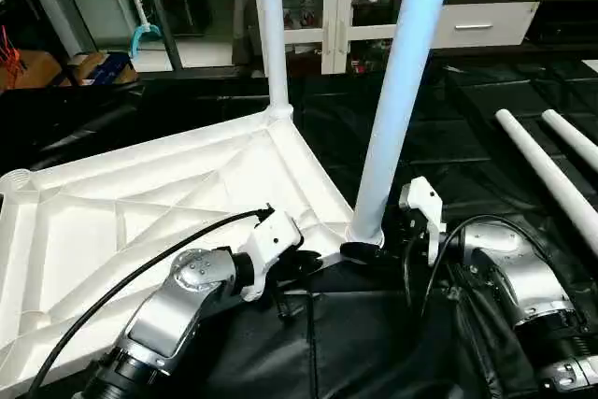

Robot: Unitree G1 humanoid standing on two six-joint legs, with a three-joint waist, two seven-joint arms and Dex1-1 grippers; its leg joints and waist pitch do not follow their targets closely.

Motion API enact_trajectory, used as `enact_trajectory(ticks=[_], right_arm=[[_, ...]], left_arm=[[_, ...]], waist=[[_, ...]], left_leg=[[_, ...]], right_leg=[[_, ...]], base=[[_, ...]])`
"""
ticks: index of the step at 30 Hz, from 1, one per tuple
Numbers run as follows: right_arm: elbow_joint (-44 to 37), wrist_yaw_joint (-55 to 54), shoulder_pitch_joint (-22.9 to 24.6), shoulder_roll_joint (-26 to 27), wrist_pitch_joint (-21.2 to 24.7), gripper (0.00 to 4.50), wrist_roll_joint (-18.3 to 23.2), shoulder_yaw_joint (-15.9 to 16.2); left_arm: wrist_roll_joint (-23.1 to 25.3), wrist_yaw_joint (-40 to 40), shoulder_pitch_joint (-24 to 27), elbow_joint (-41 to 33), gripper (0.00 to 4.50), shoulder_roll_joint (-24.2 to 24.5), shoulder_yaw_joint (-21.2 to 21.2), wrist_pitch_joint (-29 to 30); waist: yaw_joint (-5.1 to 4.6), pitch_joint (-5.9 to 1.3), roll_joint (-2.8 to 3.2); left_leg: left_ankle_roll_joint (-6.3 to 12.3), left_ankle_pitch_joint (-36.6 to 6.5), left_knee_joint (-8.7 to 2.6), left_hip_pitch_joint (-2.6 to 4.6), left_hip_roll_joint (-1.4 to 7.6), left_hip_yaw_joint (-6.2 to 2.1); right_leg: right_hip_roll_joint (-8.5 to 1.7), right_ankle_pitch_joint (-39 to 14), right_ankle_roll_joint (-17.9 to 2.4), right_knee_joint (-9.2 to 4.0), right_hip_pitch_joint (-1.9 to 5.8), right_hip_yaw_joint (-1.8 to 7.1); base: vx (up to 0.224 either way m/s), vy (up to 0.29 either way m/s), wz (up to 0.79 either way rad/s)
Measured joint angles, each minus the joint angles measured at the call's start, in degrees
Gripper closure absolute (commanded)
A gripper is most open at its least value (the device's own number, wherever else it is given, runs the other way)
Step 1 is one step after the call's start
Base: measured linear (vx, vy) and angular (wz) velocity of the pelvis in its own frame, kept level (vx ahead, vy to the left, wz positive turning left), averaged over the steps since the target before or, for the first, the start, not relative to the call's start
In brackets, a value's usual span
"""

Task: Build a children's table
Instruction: Rotate leg to tighten

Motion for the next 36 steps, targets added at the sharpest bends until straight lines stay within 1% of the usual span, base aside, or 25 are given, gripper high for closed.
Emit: enact_trajectory(ticks=[1,3,4,5,7,8,9,12,13,14,20,22,23,25,27,28,30,32,34,36], right_arm=[[0.6,-0.3,-0.2,0.2,-0.5,0.68,-0.3,0.0],[1.8,-0.9,-0.6,0.3,-0.7,0.88,-0.6,0.0],[2.2,-1.1,-0.8,0.3,-0.7,0.88,-0.6,0.0],[2.5,-1.1,-1.0,0.3,-0.7,1.12,-0.6,0.0],[2.8,-1.1,-1.1,0.3,-0.7,1.19,-0.6,0.0],[2.9,-1.1,-1.2,0.3,-0.7,1.35,-0.6,0.0],[3.0,-1.1,-1.2,0.3,-0.7,1.35,-0.6,0.0],[3.8,-0.6,-1.6,0.3,-0.8,1.63,-0.5,0.0],[3.8,-0.6,-1.6,0.3,-0.9,1.63,-0.5,0.0],[3.8,-0.5,-1.6,0.4,-0.9,1.83,-0.5,0.0],[4.1,-1.9,-1.4,1.5,-1.7,1.99,-0.6,-0.3],[4.4,-3.9,-1.1,2.8,-2.5,2.0,-0.8,-0.5],[4.5,-4.9,-1.1,3.4,-2.8,2.0,-1.1,-0.5],[4.5,-7.9,-0.9,5.1,-2.9,2.01,-1.7,-0.7],[4.4,-10.0,-0.7,5.9,-2.9,2.01,-1.9,-0.7],[3.8,-12.3,-0.3,6.7,-2.8,2.01,-2.4,-1.0],[2.1,-23.9,0.8,11.4,-1.5,2.01,-4.4,-2.9],[0.9,-30.2,1.3,13.2,-0.6,2.01,-5.7,-3.5],[0.0,-33.6,2.0,15.0,-0.5,2.02,-6.6,-3.8],[-0.5,-35.3,2.5,16.1,-0.7,2.02,-7.1,-3.8]], left_arm=[[0.0,0.0,0.0,-0.1,4.5,0.0,0.0,0.0],[0.0,0.0,0.1,-0.3,4.5,0.0,0.0,0.2],[-0.1,0.0,0.1,-0.4,4.5,0.0,0.0,0.3],[-0.1,0.0,0.2,-0.5,4.5,0.0,0.0,0.5],[-0.2,0.0,0.2,-0.5,4.5,0.1,0.0,0.5],[-0.2,0.0,0.2,-0.5,4.5,0.1,0.0,0.6],[-0.2,0.0,0.2,-0.6,4.5,0.1,0.0,0.6],[-0.4,-0.2,0.3,-0.6,4.5,0.2,0.0,0.7],[-0.4,-0.2,0.3,-0.6,4.5,0.2,-0.1,0.8],[-0.4,-0.3,0.3,-0.6,4.5,0.2,-0.1,0.8],[-0.6,-0.4,0.5,-0.7,4.5,0.6,0.0,1.1],[-0.7,-0.3,0.5,-0.7,4.5,0.6,0.4,1.1],[-0.6,-0.3,0.5,-0.7,4.5,0.6,0.6,1.1],[-0.4,0.2,0.4,-0.3,4.5,0.7,1.1,1.1],[-0.3,0.6,0.2,0.1,4.5,0.6,1.2,1.2],[-0.1,1.2,-0.2,0.8,4.5,0.2,1.2,1.1],[1.7,4.6,-2.8,3.9,4.5,-2.2,1.4,1.1],[2.7,7.5,-4.5,5.9,4.5,-4.1,1.4,1.3],[2.8,8.9,-5.3,6.8,4.5,-5.3,1.3,2.2],[2.8,9.0,-5.4,6.9,4.5,-5.4,1.4,2.3]], waist=[[0.02,0.0,0.0],[0.02,0.0,0.0],[0.03,0.0,0.0],[0.02,0.0,0.0],[0.03,0.0,0.0],[0.02,0.0,0.0],[0.02,0.0,0.0],[-0.02,0.0,0.0],[-0.03,0.0,0.0],[-0.04,0.0,0.0],[-0.2,0.0,-0.04],[-0.51,0.02,-0.11],[-0.77,0.03,-0.12],[-1.6,0.03,-0.11],[-1.96,0.04,-0.13],[-2.05,0.04,-0.15],[-2.27,0.06,-0.29],[-2.13,0.08,-0.4],[-2.13,0.08,-0.38],[-2.14,0.06,-0.35]], left_leg=[[0.0,0.0,0.0,0.0,0.0,0.0],[0.01,0.0,0.0,-0.02,0.0,0.0],[0.02,0.0,0.0,-0.03,0.0,0.0],[0.13,0.1,0.0,-0.03,0.0,0.0],[0.25,0.1,0.0,-0.03,0.0,0.0],[0.25,0.1,0.0,-0.03,0.0,0.0],[0.25,0.1,0.0,-0.03,0.0,0.0],[0.24,0.1,0.0,-0.03,0.0,0.0],[0.24,0.1,0.0,-0.02,0.0,0.0],[0.23,0.1,0.0,-0.02,0.0,0.0],[0.22,0.1,0.01,0.01,0.01,-0.01],[0.21,0.1,0.01,0.07,0.02,-0.01],[0.15,0.1,0.01,0.08,0.02,-0.02],[-0.03,0.0,0.01,0.12,0.02,-0.02],[-0.04,0.0,0.03,0.12,0.02,-0.02],[-0.04,0.0,0.02,0.14,0.01,-0.02],[-0.07,0.0,0.02,0.16,0.01,-0.02],[-0.08,0.0,0.02,0.17,-0.02,-0.03],[-0.08,0.0,0.02,0.16,-0.03,-0.02],[-0.08,0.0,0.02,0.17,-0.03,-0.03]], right_leg=[[0.0,0.0,0.0,0.0,0.0,-0.01],[0.0,0.0,0.0,0.0,-0.01,-0.01],[0.0,0.0,0.0,0.0,-0.02,-0.01],[0.0,0.0,0.0,0.0,-0.02,-0.01],[0.0,0.0,0.0,0.0,-0.02,-0.01],[0.0,0.0,0.0,0.0,-0.02,-0.02],[0.0,0.0,0.0,0.0,-0.02,-0.02],[0.0,0.0,0.0,0.0,-0.02,-0.02],[0.0,0.0,0.0,0.0,-0.01,-0.02],[0.0,0.0,0.0,0.01,-0.01,-0.02],[0.0,0.0,0.0,0.05,-0.01,-0.02],[0.02,0.0,0.0,0.09,-0.01,-0.02],[0.02,0.1,-0.1,0.1,-0.02,-0.02],[0.02,0.1,-0.1,0.1,-0.01,-0.02],[0.02,0.1,-0.1,0.07,0.0,-0.02],[0.02,0.1,0.0,0.06,0.02,-0.01],[0.03,0.0,0.1,0.05,0.01,0.0],[0.01,0.0,0.1,0.03,0.06,0.01],[0.01,0.0,0.1,-0.04,0.05,0.04],[0.01,0.0,0.1,-0.05,0.08,0.03]], base=[[0.0,0.0,0.0],[0.0,0.0,0.0],[0.0,0.0,0.0],[0.0,0.0,0.0],[0.0,0.0,0.0],[0.0,0.0,0.0],[0.0,0.0,0.0],[0.0,0.0,0.0],[0.0,0.0,0.0],[0.0,0.0,0.0],[0.0,0.0,0.0],[0.0,0.0,0.0],[0.0,0.0,0.0],[0.0,0.0,0.0],[0.0,0.0,0.0],[0.0,0.0,0.0],[0.0,0.0,0.0],[0.0,0.0,0.0],[0.0,0.0,0.0],[0.0,0.0,0.0]])
